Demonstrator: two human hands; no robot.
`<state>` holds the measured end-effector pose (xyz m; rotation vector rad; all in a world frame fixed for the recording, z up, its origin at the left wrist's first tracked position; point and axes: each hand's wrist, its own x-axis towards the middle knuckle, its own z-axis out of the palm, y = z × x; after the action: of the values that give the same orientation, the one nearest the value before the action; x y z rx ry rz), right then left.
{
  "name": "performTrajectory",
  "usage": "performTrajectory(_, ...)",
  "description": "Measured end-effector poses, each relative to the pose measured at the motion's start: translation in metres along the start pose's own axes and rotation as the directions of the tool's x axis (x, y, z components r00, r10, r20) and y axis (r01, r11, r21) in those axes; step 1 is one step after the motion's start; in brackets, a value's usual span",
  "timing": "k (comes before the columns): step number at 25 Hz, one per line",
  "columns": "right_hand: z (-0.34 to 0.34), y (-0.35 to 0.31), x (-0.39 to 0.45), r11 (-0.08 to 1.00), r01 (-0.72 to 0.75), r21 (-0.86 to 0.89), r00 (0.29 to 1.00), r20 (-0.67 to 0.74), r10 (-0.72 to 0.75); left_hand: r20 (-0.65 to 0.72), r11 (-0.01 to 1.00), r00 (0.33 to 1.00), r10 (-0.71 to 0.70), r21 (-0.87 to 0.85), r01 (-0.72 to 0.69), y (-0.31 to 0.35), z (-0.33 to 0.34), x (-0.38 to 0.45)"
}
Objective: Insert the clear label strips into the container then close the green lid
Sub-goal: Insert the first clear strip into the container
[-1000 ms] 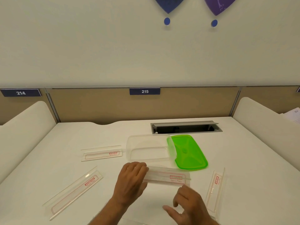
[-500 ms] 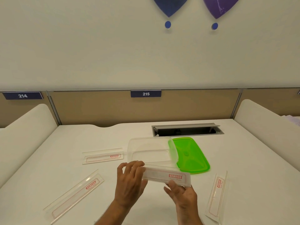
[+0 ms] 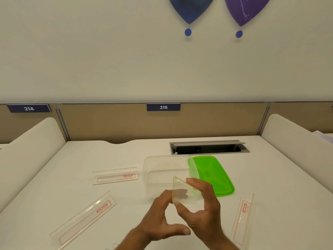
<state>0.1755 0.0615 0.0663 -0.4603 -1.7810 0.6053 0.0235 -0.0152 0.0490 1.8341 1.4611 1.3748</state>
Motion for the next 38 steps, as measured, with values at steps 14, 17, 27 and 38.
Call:
performTrajectory(14, -0.012, 0.035, -0.004, 0.692, 0.587, -0.419, 0.807, 0.367, -0.462, 0.110, 0.874, 0.949, -0.295, -0.370, 0.314, 0.032, -0.014, 0.016)
performTrajectory(17, -0.013, 0.037, -0.003, 0.678, 0.592, -0.436, 0.800, 0.419, -0.428, 0.200, 0.878, 0.931, -0.305, -0.320, 0.356, 0.031, -0.022, 0.019)
performTrajectory(27, -0.051, 0.046, 0.057, 0.745, 0.460, -0.483, 0.782, 0.617, -0.083, 0.232, 0.894, 0.872, -0.432, -0.022, 0.448, 0.009, -0.067, 0.030)
performTrajectory(38, -0.029, 0.088, 0.116, 0.851, 0.077, -0.520, 0.628, 0.688, 0.364, 0.088, 0.845, 0.870, -0.485, 0.305, 0.440, -0.024, -0.101, 0.077)
